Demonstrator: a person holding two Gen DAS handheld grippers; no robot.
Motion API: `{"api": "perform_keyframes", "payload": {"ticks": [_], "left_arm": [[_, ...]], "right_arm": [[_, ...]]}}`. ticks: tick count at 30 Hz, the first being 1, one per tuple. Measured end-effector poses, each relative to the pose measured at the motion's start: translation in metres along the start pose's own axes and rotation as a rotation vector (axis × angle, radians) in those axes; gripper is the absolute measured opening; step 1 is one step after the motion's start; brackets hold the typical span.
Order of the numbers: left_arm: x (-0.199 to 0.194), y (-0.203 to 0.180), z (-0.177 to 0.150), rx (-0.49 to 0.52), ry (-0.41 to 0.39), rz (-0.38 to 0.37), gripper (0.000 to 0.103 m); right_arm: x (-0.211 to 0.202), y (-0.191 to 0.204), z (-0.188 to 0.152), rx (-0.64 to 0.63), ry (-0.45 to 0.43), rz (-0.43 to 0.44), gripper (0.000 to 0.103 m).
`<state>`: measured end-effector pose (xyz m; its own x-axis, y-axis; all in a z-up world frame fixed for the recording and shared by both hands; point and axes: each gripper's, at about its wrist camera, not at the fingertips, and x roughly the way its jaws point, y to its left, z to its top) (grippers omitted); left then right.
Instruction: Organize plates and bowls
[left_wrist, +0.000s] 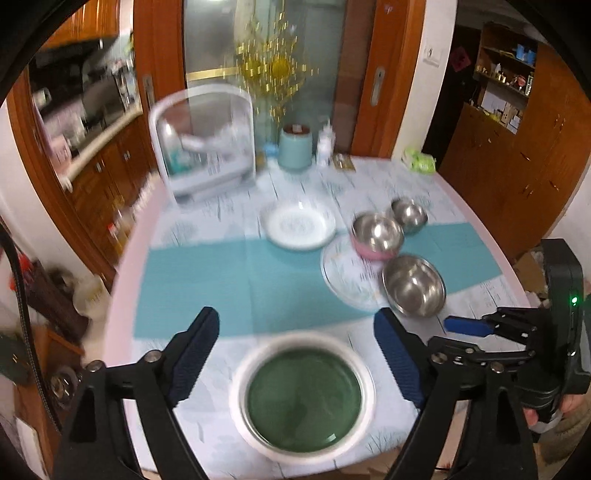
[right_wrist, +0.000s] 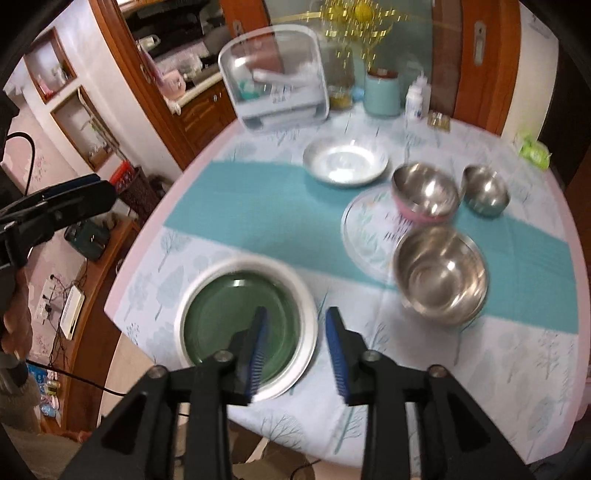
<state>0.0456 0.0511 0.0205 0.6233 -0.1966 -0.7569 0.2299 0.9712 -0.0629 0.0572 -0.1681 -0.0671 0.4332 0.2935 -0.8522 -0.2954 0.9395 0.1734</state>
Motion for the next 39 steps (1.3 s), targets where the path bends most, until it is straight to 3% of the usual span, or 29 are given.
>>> {"api": "perform_keyframes", "payload": {"ticks": [8, 14, 25, 32, 39], "left_arm": [[-0.015, -0.006, 0.052, 0.089, -0.076, 0.089, 0.096], [0.017, 0.000, 0.085, 0.111, -0.073, 0.116, 0.096], [0.156, 0.050, 0.151, -0.003, 0.069, 0.071, 0.096], [0.270, 0.078, 0.169, -0.061, 0.180, 0.049, 0.096], [0.370, 0.095, 0.160, -0.108, 0.326, 0.012, 0.095]], "right_arm": [[-0.030, -0.022, 0.052, 0.022, -0.113, -0.006, 0.040], [-0.028, -0.043, 0.100, 0.080, -0.148, -0.004, 0.040], [0.031, -0.078, 0.191, 0.132, -0.103, -0.009, 0.040], [0.125, -0.111, 0.235, 0.199, 0.007, -0.015, 0.040], [0.218, -0.151, 0.246, 0.282, 0.145, -0.040, 0.040]]}}
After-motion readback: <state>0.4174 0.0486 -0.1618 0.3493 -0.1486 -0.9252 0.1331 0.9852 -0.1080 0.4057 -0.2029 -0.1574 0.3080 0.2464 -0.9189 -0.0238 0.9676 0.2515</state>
